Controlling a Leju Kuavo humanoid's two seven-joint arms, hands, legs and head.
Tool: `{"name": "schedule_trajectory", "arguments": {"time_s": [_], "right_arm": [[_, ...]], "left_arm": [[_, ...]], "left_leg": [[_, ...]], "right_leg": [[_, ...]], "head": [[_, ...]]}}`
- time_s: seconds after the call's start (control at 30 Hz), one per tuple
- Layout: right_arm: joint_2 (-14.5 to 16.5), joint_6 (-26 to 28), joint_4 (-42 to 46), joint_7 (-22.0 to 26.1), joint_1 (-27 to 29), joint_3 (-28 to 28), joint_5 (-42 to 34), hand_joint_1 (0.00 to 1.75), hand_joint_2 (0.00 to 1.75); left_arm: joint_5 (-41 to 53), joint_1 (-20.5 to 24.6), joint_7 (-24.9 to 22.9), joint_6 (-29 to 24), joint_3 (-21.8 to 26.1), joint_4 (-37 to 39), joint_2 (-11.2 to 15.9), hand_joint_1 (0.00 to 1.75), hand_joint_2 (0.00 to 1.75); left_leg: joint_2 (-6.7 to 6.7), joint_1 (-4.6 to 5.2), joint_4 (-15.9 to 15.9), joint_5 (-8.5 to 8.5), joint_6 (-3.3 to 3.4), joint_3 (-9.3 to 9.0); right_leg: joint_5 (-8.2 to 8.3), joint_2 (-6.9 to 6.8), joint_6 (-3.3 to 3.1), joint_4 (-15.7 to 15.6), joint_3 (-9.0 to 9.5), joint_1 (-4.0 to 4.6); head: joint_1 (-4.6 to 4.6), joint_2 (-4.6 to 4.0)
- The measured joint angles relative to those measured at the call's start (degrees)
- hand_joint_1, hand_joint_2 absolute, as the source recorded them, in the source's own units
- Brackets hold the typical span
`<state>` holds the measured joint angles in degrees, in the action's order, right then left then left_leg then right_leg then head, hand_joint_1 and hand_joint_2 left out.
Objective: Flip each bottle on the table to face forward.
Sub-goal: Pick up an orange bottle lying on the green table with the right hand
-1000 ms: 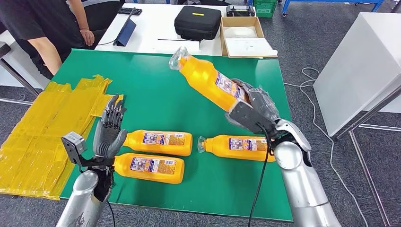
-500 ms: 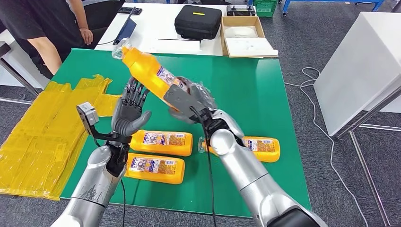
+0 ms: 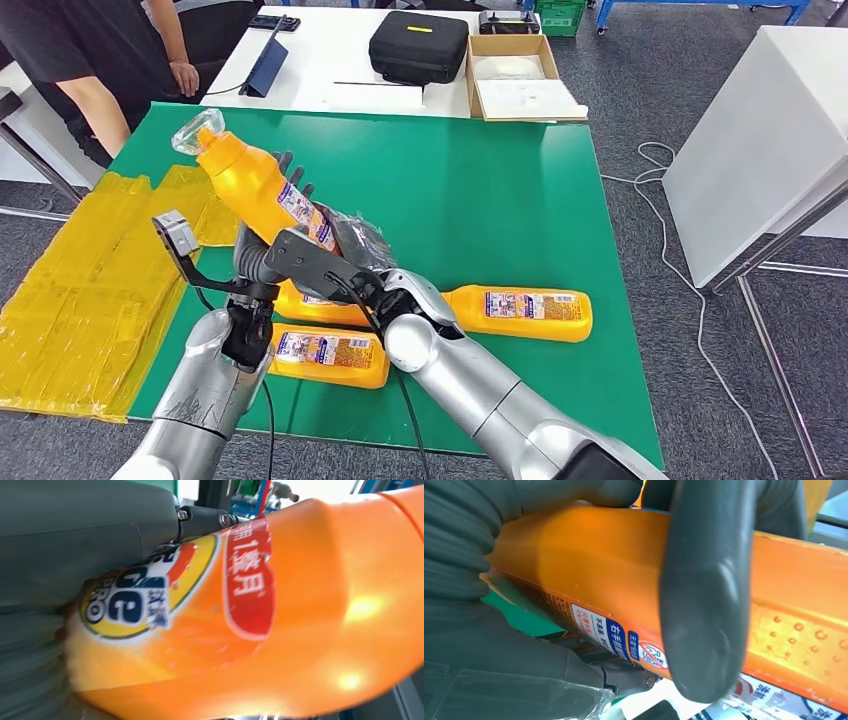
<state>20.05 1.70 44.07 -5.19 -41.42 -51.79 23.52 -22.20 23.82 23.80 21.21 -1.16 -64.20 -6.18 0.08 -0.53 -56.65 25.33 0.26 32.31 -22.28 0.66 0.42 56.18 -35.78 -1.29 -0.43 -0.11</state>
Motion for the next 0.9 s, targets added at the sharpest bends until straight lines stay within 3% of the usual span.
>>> {"name": "schedule_trajectory", "arguments": {"time_s": [0.23,0.27,0.37,0.4,0.53,0.9], "right_arm": [[-0.2,0.0,-0.6,-1.0,-0.4,-3.1,1.3,1.75,1.75],[-0.2,0.0,-0.7,-1.1,-0.5,-3.3,1.3,1.75,1.75],[-0.2,0.0,-1.0,-1.3,-0.7,-3.9,1.8,1.75,1.75],[-0.2,0.0,-1.0,-1.4,-0.7,-3.9,2.3,1.75,1.75],[-0.2,0.0,-1.3,-1.5,-0.6,-3.8,3.8,1.75,1.75],[-0.4,-0.3,-2.7,-2.2,-2.5,-3.2,2.8,1.75,1.75]], "left_arm": [[-5.3,0.0,-4.0,3.4,1.5,1.0,0.6,0.00,1.75],[-5.7,0.0,-4.2,3.9,1.7,1.2,0.7,0.07,1.75],[-7.6,0.4,-5.7,6.3,2.1,2.1,1.0,1.29,1.75],[-8.3,0.7,-6.4,7.5,2.3,2.6,1.1,1.62,1.75],[-9.9,2.1,-8.7,11.4,2.8,4.9,1.7,1.75,1.75],[-14.0,7.8,-11.3,15.7,2.8,12.7,2.1,1.75,1.75]], "left_leg": [[0.03,-0.01,0.0,0.00,0.00,-0.03],[0.03,-0.01,0.0,0.00,0.00,-0.03],[0.04,-0.01,0.0,0.00,0.00,-0.03],[0.04,-0.01,0.0,0.00,0.00,-0.03],[0.09,-0.01,0.0,0.00,0.00,-0.05],[0.14,-0.01,-0.1,-0.01,-0.01,-0.03]], "right_leg": [[0.00,0.00,0.00,0.0,-0.04,0.00],[0.00,0.01,0.00,0.0,-0.05,0.00],[0.00,0.01,0.00,0.0,-0.08,0.00],[0.00,0.01,0.00,0.0,-0.09,0.00],[0.00,0.02,0.00,0.0,-0.09,0.00],[0.01,0.05,0.00,0.0,-0.08,0.00]], "head": [[-0.01,0.00],[-0.01,0.00],[0.00,0.00],[-0.01,0.00],[-0.01,0.00],[0.00,0.00]]}}
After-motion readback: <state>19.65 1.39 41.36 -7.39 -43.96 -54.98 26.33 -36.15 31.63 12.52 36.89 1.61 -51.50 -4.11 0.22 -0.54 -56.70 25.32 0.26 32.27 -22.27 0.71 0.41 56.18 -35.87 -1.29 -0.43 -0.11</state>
